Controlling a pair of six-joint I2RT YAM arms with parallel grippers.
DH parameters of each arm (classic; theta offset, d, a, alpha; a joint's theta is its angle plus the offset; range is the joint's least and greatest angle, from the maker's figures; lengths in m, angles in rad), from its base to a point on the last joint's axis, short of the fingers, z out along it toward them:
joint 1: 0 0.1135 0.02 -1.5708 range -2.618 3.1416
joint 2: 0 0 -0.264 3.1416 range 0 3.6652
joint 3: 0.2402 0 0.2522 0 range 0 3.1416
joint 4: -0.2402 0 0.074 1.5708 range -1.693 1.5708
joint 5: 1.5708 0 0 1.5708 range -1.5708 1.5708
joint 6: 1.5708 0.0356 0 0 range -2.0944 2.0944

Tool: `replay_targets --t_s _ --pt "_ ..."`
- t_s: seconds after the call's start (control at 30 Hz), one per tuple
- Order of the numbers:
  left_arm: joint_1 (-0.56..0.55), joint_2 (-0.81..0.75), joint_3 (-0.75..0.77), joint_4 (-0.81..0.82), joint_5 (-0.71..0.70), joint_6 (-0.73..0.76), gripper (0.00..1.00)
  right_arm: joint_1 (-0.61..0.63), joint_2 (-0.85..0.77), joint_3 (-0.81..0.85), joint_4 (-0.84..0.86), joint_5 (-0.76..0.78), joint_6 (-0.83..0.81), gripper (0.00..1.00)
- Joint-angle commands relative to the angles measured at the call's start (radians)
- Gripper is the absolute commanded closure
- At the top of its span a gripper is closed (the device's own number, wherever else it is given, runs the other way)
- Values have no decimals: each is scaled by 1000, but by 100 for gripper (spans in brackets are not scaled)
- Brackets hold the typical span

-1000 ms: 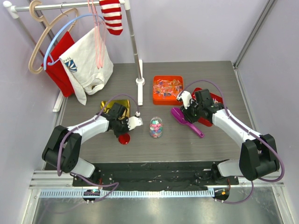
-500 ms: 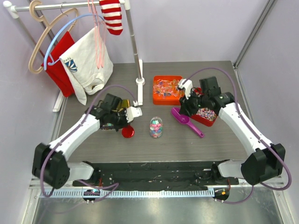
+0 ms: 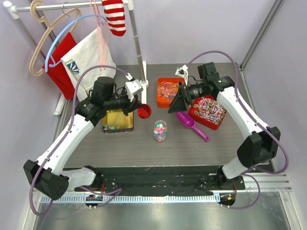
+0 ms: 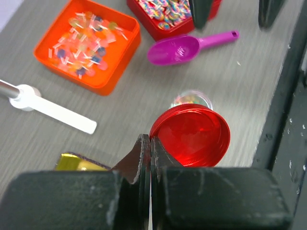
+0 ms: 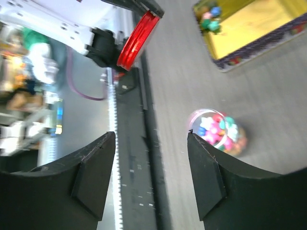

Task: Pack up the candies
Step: Pick up the bottle lid at the center of the board, then close the bottle lid on the packing bottle.

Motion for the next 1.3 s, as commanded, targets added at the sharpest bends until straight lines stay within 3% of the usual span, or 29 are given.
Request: replay_targets --t_s 0.0,0.23,0.57,0.8,0.9,1.03,1.13,1.17,1.27 --pt "-49 31 76 108 -99 -104 100 20 26 65 23 -123 87 33" --pt "-135 90 85 118 -312 -87 100 100 -13 -21 418 21 393 32" --pt "-143 101 85 134 -303 -103 100 187 48 -1 388 274 321 35" --pt "-143 78 70 131 -265 -115 100 186 65 17 367 333 283 38" --pt "-142 77 68 117 -263 -103 100 189 50 25 291 421 119 38" --pt "-143 71 62 88 -262 -74 100 215 -92 -52 274 660 -108 33" --pt "-143 75 60 71 -265 -54 100 323 -196 -133 268 875 -330 28" --pt "-143 80 66 66 -266 -54 100 351 -221 -197 274 1012 -451 27" --pt "-143 97 76 49 -262 -49 100 428 -293 -277 288 1127 -579 27"
